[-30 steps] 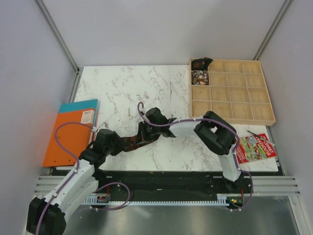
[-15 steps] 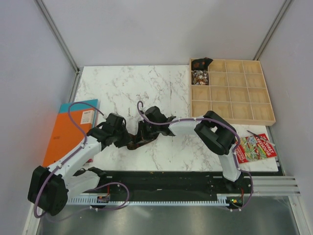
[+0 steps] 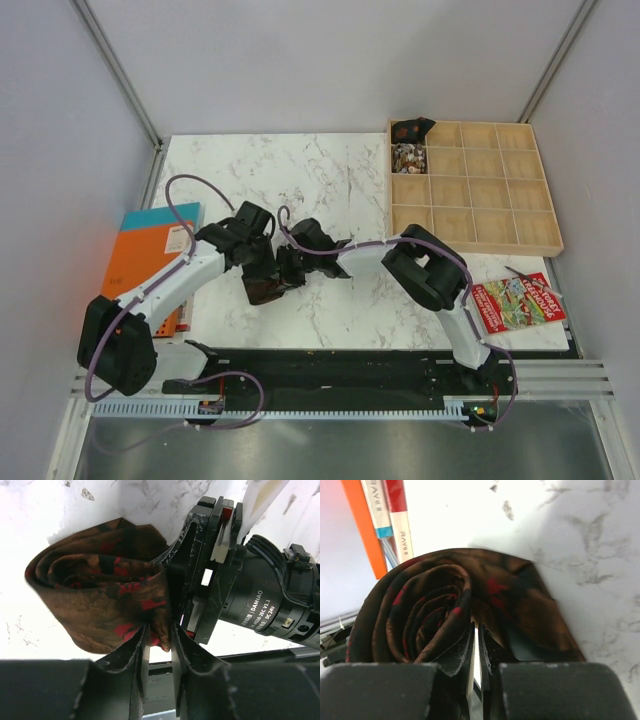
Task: Roll the ties
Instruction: Roll the tie at the center of the board.
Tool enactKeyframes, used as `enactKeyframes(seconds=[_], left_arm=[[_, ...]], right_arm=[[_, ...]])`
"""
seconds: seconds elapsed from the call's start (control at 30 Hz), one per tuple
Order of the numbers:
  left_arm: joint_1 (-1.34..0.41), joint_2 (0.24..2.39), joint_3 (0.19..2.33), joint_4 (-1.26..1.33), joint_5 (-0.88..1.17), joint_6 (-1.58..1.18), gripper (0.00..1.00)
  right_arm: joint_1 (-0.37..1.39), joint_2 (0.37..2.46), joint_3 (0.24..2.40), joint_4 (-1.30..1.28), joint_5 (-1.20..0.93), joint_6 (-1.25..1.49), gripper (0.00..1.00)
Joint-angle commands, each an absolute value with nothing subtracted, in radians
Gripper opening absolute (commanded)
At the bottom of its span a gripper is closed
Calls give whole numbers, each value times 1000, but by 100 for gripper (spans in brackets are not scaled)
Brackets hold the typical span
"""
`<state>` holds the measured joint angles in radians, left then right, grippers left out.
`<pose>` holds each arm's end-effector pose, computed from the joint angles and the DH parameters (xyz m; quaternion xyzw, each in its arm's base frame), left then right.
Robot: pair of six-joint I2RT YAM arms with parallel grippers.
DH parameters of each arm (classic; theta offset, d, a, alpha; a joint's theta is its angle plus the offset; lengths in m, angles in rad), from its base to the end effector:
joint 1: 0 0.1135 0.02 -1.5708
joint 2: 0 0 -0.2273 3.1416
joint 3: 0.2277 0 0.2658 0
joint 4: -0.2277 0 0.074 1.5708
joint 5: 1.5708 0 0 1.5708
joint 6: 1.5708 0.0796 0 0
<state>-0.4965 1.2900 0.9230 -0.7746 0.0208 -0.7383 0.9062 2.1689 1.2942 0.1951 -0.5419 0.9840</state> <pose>0.2490 -0.1368 0.1553 -0.1156 0.9701 -0.1316 0.1677 0.2580 0.3958 0.0518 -0.0815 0.8733 0.4780 0.0475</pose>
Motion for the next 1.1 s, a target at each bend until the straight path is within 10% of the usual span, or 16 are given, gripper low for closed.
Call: enactKeyframes(seconds=[0.0,0.63,0.87,1.07], left_arm=[[-508,1377,968,-704,95,-695,18],[-474,1347,899,-713,43,-692,26],[-468,1321,905,-726,22,-684,56],[-460,1313,933,-747,11,-673,63]], right_arm=[[928,2169,1305,324,-606,1046,13],[868,2120,1293,183,-574,953,30],[854,2069,1315,58,-546,887,35],[828,2025,1322,-101,-476,810,35]])
